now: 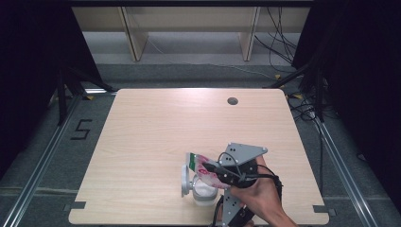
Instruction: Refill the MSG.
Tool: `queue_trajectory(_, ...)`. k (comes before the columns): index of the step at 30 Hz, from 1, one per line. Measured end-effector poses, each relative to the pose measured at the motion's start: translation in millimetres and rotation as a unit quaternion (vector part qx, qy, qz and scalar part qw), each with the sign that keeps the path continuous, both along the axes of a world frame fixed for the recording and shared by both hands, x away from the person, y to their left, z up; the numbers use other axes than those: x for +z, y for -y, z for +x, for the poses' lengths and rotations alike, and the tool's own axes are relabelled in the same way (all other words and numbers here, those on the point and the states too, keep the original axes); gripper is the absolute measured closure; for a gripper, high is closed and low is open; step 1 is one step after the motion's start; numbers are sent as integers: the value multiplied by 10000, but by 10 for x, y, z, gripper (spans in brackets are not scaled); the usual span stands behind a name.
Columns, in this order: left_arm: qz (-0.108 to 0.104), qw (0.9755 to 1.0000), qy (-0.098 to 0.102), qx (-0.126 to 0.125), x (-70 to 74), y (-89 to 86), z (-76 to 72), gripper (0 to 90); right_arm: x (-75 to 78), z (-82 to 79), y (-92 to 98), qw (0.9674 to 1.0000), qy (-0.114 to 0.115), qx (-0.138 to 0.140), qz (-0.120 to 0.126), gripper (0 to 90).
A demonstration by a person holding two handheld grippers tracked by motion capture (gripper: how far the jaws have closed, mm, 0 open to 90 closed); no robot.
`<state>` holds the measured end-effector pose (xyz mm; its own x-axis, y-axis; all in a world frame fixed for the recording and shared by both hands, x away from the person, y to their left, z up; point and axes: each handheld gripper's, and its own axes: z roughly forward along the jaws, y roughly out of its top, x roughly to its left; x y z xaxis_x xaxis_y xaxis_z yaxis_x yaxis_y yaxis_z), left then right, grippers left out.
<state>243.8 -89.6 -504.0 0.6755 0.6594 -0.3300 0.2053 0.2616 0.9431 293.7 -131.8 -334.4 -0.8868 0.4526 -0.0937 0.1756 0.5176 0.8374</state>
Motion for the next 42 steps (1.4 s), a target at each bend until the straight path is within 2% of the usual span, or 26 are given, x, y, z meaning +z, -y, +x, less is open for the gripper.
queue_trajectory(3, 41, 9999, -53, 77, 7, -2, -10, 807, 6, -9, -5, 10000, -77, -8, -44, 900)
queue_trajectory(6, 152, 9998, -68, 74, 11, -18, -10, 807, -1, -3, -15, 10000, -5, 23, -24, 900)
queue_trajectory(7, -36, 10000, 7, 11, 2, -6, 5, 807, -1, -5, -16, 10000, -2, 21, -28, 900)
queue_trajectory(9, -47, 9999, -71, 88, 15, -3, 0, 807, -1, -7, -20, 10000, 9, 32, -27, 900)
queue_trajectory(11, 75, 9998, -113, 109, 22, -16, -6, 807, 0, -11, -27, 10000, -19, 30, -54, 900)
queue_trajectory(12, -7, 9999, -116, 104, 23, -7, -9, 807, 1, -7, -29, 10000, -16, 56, -68, 900)
queue_trajectory(15, 10, 9999, -112, 104, 22, -10, -10, 807, 1, -9, -31, 10000, -15, 53, -75, 900)
queue_trajectory(16, -101, 9999, -25, 89, 12, 7, 3, 807, 1, -8, -28, 10000, -16, 59, -67, 900)
queue_trajectory(18, -99, 10000, -1, -1, 8, 0, 4, 807, -3, -11, -26, 10000, -3, 24, -38, 900)
queue_trajectory(20, 167, 9998, -71, 72, 16, -20, -13, 807, 0, -9, -18, 10000, 20, 36, -27, 900)
queue_trajectory(22, 243, 9997, -55, 74, 14, -30, -13, 807, 8, -12, -5, 10000, 2, 41, -1, 900)
queue_trajectory(24, 168, 9998, -52, 93, 18, -21, -18, 807, 13, -15, 8, 10000, 37, 22, 48, 900)
queue_trajectory(25, 48, 10000, 3, 39, 14, -6, -6, 807, 15, -18, 12, 10000, 31, 22, 72, 900)
queue_trajectory(41, 58, 10000, 1, 42, 15, -7, -6, 807, 28, -15, 27, 10000, -5, 35, 46, 900)
queue_trajectory(42, 8, 10000, 12, 27, 18, -2, -5, 807, 27, -12, 27, 10000, 22, 27, 58, 900)
